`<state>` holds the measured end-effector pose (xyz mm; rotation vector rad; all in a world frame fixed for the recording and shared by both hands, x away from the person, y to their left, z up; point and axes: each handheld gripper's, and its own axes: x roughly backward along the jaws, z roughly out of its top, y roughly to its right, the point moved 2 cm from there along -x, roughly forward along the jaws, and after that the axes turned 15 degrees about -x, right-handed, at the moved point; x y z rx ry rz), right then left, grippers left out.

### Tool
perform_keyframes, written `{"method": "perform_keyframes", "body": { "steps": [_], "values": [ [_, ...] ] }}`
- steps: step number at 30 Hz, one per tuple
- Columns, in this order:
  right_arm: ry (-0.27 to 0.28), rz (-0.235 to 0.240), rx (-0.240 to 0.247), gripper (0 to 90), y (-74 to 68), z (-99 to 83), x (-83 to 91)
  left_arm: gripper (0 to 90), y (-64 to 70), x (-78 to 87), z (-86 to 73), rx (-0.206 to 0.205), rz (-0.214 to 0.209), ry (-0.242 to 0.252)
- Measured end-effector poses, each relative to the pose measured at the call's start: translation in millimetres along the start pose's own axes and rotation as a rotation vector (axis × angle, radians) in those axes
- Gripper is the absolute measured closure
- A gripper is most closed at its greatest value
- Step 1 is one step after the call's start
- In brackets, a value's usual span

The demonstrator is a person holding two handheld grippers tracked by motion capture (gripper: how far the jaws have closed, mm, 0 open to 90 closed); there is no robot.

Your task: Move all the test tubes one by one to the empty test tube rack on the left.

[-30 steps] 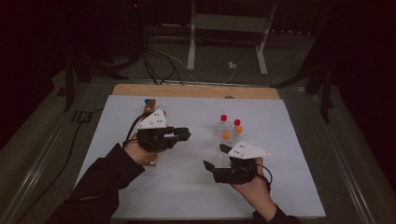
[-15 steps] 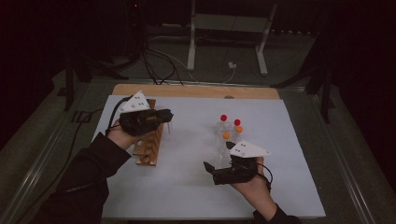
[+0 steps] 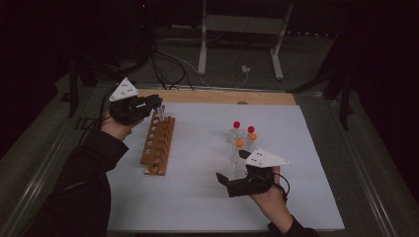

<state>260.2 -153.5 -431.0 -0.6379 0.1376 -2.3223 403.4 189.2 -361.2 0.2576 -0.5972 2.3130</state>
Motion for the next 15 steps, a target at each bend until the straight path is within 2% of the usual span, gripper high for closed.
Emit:
{"method": "perform_keyframes", "body": {
  "steps": [3,7,11,15],
  "values": [
    [-0.001,0.003,0.001,0.0,0.5,0.1,0.4,77.9,-7.7,-5.6,-8.8,0.024,0.038,-0.014],
    [-0.003,0.004,0.002,0.0,0.5,-0.2,0.4,77.9,-14.4,-12.5,-21.7,0.052,0.068,-0.032],
    [-0.002,0.006,0.003,0.0,1.1,-0.4,0.7,77.9,-15.3,-19.1,-35.1,0.071,0.088,-0.044],
    [-0.003,0.006,0.003,0.0,1.6,-1.0,0.6,77.8,-15.2,-24.8,-49.2,0.108,0.104,-0.044]
  ]
}}
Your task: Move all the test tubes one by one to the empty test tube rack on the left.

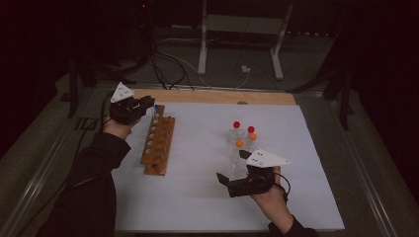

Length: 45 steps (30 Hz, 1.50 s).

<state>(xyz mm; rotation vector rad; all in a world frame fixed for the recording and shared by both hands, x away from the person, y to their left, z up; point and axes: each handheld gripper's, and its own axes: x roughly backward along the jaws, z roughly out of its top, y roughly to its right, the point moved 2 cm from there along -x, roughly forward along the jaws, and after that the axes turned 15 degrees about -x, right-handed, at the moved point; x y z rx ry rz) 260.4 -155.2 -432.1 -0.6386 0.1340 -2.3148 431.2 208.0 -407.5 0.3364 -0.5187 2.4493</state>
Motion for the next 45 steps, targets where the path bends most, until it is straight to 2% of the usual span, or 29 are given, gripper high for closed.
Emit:
{"method": "perform_keyframes", "body": {
  "steps": [4,9,12,20,25,30,34,39,41,42,44,45],
  "values": [
    [-0.001,0.004,-0.001,0.0,0.2,-0.6,0.0,77.8,3.1,-6.4,-12.5,0.019,-0.003,-0.013],
    [-0.001,0.005,-0.001,0.0,0.9,-0.6,0.6,77.8,10.7,-15.5,-26.6,0.023,-0.020,-0.041],
    [-0.004,0.003,0.000,0.0,0.9,-1.1,0.8,77.8,13.7,-19.7,-33.5,0.018,-0.015,-0.056],
    [-0.005,0.009,-0.007,0.0,1.7,-1.6,1.1,77.8,17.7,-25.9,-47.2,0.029,-0.008,-0.059],
    [-0.010,0.012,-0.005,0.0,1.3,-1.8,1.0,77.7,19.6,-26.9,-50.2,0.027,-0.005,-0.057],
    [0.000,0.018,-0.005,0.0,2.4,0.8,3.7,77.3,19.8,-26.1,-49.1,0.015,-0.013,-0.078],
    [0.022,0.008,-0.005,0.0,6.7,6.9,10.0,75.6,17.8,-23.3,-48.2,0.033,-0.030,-0.083],
    [0.058,-0.018,-0.015,0.0,21.1,18.2,22.4,48.1,21.2,-11.5,-41.9,0.042,-0.073,-0.064],
    [0.063,-0.049,-0.005,0.0,27.9,21.6,26.5,41.0,23.5,-4.3,-38.7,0.042,-0.083,-0.047],
    [0.065,-0.063,0.000,0.0,31.8,22.9,27.9,37.7,25.0,-0.6,-37.2,0.047,-0.104,-0.033],
    [0.072,-0.076,-0.003,0.0,40.3,24.8,30.8,31.5,30.2,7.1,-34.4,0.034,-0.129,-0.010],
    [0.073,-0.089,-0.001,0.0,44.3,25.0,31.3,25.6,33.5,10.7,-33.0,0.026,-0.140,-0.009]
  ]
}}
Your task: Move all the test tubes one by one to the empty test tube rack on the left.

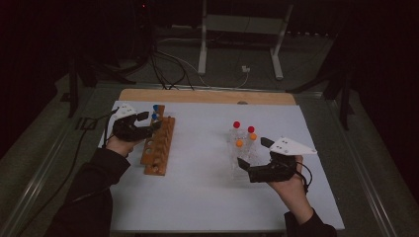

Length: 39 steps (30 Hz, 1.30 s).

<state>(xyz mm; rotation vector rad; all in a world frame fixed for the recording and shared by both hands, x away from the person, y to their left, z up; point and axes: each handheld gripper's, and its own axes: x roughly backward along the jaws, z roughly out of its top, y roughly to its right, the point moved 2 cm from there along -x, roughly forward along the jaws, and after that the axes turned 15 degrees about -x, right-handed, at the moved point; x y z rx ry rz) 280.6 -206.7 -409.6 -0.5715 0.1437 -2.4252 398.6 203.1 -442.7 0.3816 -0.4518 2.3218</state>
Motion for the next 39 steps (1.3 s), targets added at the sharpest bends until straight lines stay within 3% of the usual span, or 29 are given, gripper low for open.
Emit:
{"method": "perform_keyframes", "body": {
  "steps": [4,6,12,17,24,31,37,39],
  "values": [
    [-0.019,-0.052,-0.015,0.0,17.2,-3.2,-5.0,12.4,17.8,11.9,3.9,-0.005,-0.078,0.015],
    [-0.036,-0.068,-0.034,2.2,24.2,-7.3,-9.4,3.2,27.2,17.2,5.4,-0.012,-0.094,0.010],
    [-0.094,-0.084,-0.057,17.6,34.0,-23.3,-26.4,2.3,53.1,35.1,7.0,-0.039,-0.163,0.054],
    [-0.139,-0.086,-0.079,33.1,38.4,-33.0,-41.6,2.3,64.9,42.7,2.9,-0.044,-0.206,0.078],
    [-0.178,-0.099,-0.107,47.1,40.5,-37.1,-61.1,2.3,71.2,40.4,-6.2,-0.056,-0.220,0.047],
    [-0.210,-0.138,-0.101,64.1,41.8,-39.3,-76.4,2.3,76.5,41.7,-6.3,-0.071,-0.230,0.043],
    [-0.220,-0.153,-0.079,67.9,40.0,-39.4,-81.6,2.3,78.3,41.9,-4.6,-0.081,-0.235,0.047],
    [-0.223,-0.144,-0.078,72.9,38.9,-38.9,-82.2,2.3,79.0,41.6,-4.4,-0.083,-0.236,0.044]
  ]
}}
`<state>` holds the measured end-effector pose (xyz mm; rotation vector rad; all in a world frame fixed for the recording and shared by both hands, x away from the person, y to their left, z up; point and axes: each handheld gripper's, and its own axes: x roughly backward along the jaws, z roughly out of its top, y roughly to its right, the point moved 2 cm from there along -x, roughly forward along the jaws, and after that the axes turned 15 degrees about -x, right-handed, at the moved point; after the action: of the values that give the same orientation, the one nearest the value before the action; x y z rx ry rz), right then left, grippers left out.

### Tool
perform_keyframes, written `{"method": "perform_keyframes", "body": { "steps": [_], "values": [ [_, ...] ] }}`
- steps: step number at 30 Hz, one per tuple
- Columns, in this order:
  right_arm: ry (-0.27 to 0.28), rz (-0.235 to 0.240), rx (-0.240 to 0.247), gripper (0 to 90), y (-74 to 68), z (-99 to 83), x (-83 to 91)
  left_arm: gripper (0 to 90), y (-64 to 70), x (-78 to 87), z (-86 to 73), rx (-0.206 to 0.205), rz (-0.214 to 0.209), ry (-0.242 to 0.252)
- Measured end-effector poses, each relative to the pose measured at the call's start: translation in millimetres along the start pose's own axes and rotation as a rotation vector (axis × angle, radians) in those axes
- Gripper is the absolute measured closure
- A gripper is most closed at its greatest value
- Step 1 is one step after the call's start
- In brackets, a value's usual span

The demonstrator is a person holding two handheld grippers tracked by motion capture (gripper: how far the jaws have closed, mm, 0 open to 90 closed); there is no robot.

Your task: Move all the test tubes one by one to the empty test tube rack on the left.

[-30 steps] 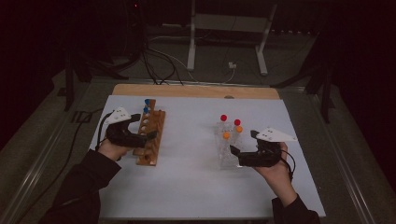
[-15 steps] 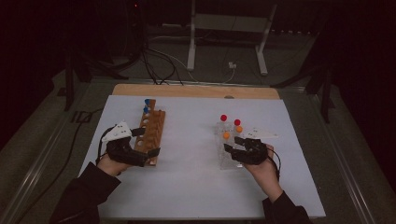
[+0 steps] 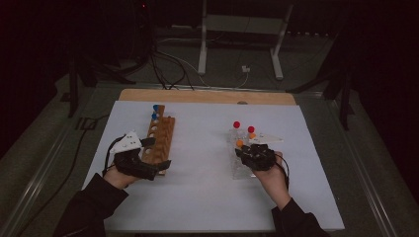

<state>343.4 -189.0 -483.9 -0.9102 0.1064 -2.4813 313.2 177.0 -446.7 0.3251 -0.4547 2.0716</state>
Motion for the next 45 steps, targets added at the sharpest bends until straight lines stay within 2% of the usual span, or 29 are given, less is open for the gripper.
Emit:
{"method": "perform_keyframes", "body": {
  "steps": [4,9,17,20,25,31,36,43,45],
  "values": [
    [0.004,-0.028,0.029,74.1,-4.0,-0.2,-0.7,2.3,0.9,-1.6,0.3,-0.001,-0.006,-0.003],
    [0.028,-0.027,0.030,74.3,-5.5,2.3,4.5,2.3,0.6,-1.8,1.3,0.001,-0.014,0.000],
    [0.137,-0.009,0.063,74.3,-17.1,20.6,40.3,2.3,4.7,-0.4,10.8,-0.015,-0.034,0.014],
    [0.158,0.025,0.070,74.3,-24.7,24.0,51.3,2.4,7.9,-1.3,16.5,-0.017,-0.044,0.026],
    [0.132,0.083,0.112,74.3,-45.2,18.8,54.0,2.4,16.6,-4.3,27.1,-0.033,-0.066,0.041],
    [0.060,0.143,0.160,74.3,-68.1,2.5,42.1,2.4,30.9,-9.9,38.2,-0.057,-0.107,0.055],
    [0.005,0.183,0.171,74.3,-79.9,-9.0,33.0,2.8,42.8,-17.9,47.3,-0.077,-0.137,0.073],
    [-0.041,0.221,0.193,74.3,-93.1,-20.0,26.1,8.1,59.5,-40.7,51.3,-0.102,-0.201,0.060],
    [-0.047,0.230,0.193,74.3,-94.8,-20.9,25.7,16.3,61.4,-45.9,51.6,-0.100,-0.209,0.065]
  ]
}}
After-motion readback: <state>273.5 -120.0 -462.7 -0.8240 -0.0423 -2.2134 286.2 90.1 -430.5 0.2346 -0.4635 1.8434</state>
